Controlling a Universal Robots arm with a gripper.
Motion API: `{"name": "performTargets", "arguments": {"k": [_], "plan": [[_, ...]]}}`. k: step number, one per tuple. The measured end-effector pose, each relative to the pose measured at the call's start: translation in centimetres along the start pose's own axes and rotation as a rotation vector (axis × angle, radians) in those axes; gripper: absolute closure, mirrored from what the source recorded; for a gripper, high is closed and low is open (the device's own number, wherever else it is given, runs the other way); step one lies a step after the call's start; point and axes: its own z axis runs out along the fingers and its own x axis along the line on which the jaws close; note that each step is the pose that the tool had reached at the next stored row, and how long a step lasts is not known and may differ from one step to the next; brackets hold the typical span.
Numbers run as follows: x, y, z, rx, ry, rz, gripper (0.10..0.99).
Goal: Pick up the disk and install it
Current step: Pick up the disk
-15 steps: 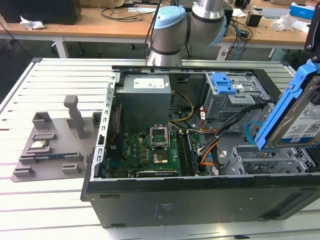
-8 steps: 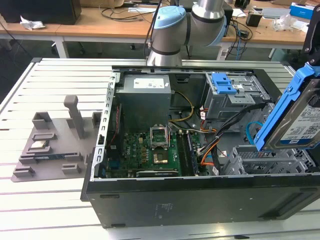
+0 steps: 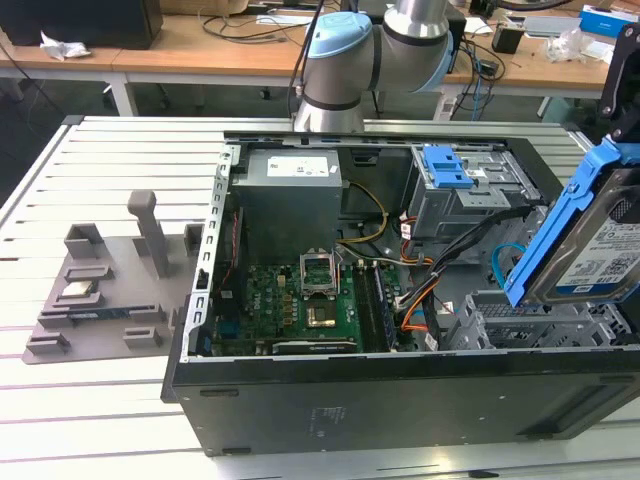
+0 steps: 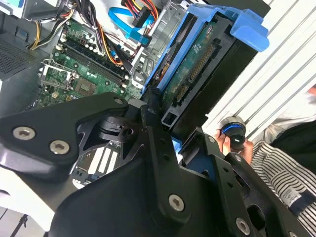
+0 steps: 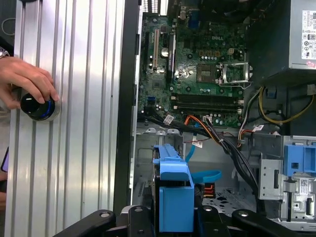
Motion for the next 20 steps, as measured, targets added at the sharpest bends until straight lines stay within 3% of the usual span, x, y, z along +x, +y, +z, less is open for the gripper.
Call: {"name": "performTargets", "arguments": {"k": [5, 9, 20], "plan": [[-0.1, 0.33, 0.78, 0.0, -0.0001, 0.0, 0.718], [-0.9, 0.75, 1.31, 0.0, -0.0002, 0.002, 0.718], [-1.01, 0.89, 1.49, 0.0, -0.0001, 0.002, 0.718]]}}
